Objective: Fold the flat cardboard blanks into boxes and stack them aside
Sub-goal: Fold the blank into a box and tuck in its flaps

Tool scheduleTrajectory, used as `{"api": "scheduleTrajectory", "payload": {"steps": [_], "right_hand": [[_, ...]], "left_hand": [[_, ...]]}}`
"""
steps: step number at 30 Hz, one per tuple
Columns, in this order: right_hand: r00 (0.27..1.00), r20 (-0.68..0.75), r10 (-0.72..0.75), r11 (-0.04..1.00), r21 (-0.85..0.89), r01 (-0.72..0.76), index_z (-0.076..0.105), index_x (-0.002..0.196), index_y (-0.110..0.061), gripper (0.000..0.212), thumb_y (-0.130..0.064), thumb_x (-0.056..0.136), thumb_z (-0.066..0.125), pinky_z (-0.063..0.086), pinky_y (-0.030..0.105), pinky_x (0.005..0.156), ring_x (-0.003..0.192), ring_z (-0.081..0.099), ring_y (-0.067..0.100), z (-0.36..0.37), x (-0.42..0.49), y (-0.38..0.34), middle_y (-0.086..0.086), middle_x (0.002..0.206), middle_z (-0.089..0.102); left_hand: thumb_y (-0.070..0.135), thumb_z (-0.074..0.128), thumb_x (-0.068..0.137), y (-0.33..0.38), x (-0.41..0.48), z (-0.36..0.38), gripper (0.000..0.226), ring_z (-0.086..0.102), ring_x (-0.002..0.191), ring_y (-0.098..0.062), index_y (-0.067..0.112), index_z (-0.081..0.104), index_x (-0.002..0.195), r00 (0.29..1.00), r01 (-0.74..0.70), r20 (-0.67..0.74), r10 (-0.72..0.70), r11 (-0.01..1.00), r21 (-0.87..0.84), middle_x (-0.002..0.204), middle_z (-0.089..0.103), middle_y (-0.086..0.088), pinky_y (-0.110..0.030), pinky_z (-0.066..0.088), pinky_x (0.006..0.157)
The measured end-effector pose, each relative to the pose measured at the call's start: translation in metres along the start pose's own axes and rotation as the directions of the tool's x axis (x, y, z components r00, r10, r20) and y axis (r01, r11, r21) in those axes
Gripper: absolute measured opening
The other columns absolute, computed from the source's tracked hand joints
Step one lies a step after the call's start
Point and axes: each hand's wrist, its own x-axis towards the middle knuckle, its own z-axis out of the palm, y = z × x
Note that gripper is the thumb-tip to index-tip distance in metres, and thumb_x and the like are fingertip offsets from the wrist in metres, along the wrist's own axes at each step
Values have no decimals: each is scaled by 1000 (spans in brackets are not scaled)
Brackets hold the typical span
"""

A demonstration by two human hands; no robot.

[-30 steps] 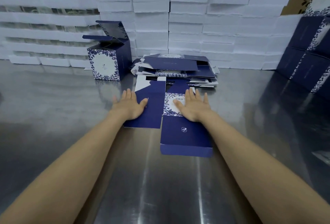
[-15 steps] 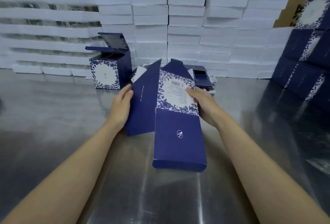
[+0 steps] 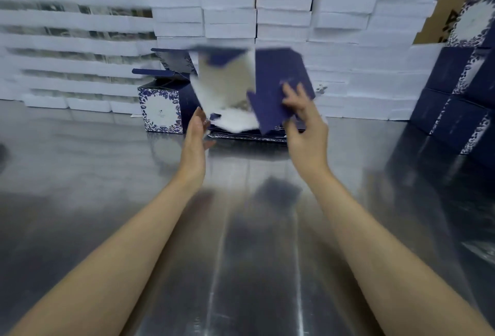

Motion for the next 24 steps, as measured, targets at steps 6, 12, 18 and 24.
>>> {"api": "scheduleTrajectory", "payload": {"steps": [6,12,18,24], "right_hand": [[892,159,423,904,-5,-428,54,126,-16,51,10,85,39,34,27,113,126,47,-2,2,-41,32,-12,132,54],[856,394,336,940,-196,-279,13,153,-34,100,-41,75,75,20,7,111,140,18,-10,9,-44,36,-25,153,21],[974,56,220,975,-46,-217,55,124,-28,41,-6,91,44,45,11,78,98,60,-7,13,-40,30,-32,105,63],[970,-132,203,979,0,-205,61,106,-17,34,3,90,39,46,23,89,99,60,6,10,-30,26,-18,103,63]], "left_hand": [[29,52,98,-15,-18,-3,10,61,97,-8,22,51,106,995,95,6,-99,967,236,100,64,14,-33,48,95],[13,65,91,-19,-19,-1,38,59,105,-3,14,53,126,992,-64,129,11,906,418,118,60,2,-22,47,93],[14,65,91,-18,-14,-6,40,54,105,11,16,48,126,997,-71,58,50,900,429,124,53,6,-14,45,93],[19,58,96,-15,-14,-11,9,65,83,-4,28,57,96,995,41,-96,-15,962,272,95,67,12,-19,54,71]]}}
